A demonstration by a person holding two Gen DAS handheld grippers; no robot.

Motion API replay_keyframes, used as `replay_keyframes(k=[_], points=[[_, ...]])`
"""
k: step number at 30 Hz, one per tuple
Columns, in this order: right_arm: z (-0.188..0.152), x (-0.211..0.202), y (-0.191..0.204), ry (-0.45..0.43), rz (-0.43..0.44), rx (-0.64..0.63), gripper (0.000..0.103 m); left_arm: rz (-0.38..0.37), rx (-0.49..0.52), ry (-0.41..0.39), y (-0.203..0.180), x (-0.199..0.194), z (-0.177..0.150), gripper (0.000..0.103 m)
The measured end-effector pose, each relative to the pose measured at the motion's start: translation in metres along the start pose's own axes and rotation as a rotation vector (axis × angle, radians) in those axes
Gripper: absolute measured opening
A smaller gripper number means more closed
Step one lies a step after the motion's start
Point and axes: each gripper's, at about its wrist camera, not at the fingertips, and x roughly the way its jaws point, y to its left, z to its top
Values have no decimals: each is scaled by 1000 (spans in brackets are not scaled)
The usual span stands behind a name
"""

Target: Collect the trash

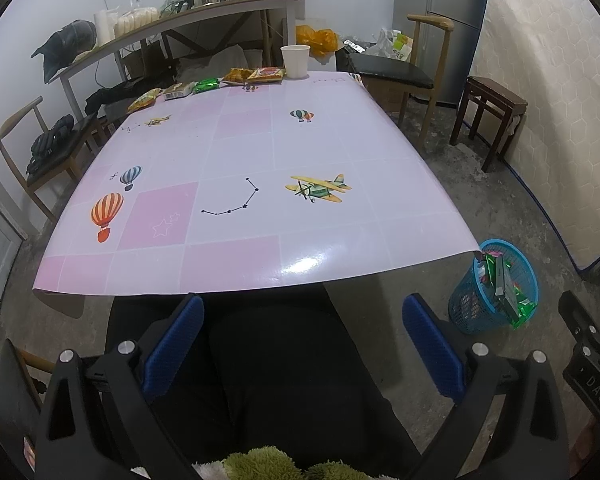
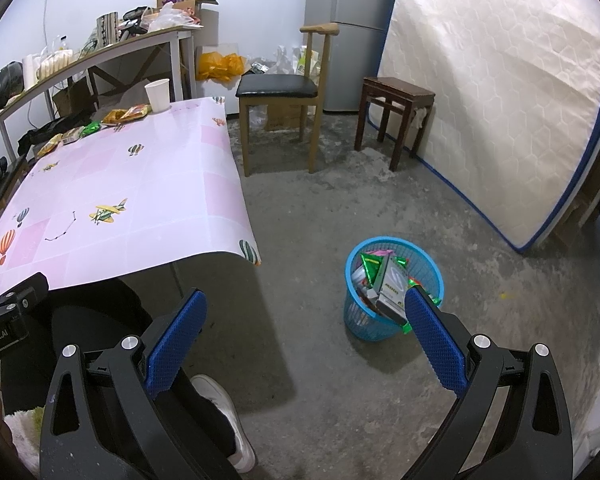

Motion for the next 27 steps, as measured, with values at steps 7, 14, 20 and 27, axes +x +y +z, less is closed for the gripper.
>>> replay_keyframes(k=[7,14,20,27], points=[[0,0,1,0,0,1,95,-1,0,2,1,0,1,97],[1,0,-2,1,2,1,95,-2,1,2,1,0,1,97],[1,0,-3,0,3,1,95,-5,-6,9,4,0,-1,97],[3,1,0,11,-3,13,95,-13,-11,30,6,5,-2,97]])
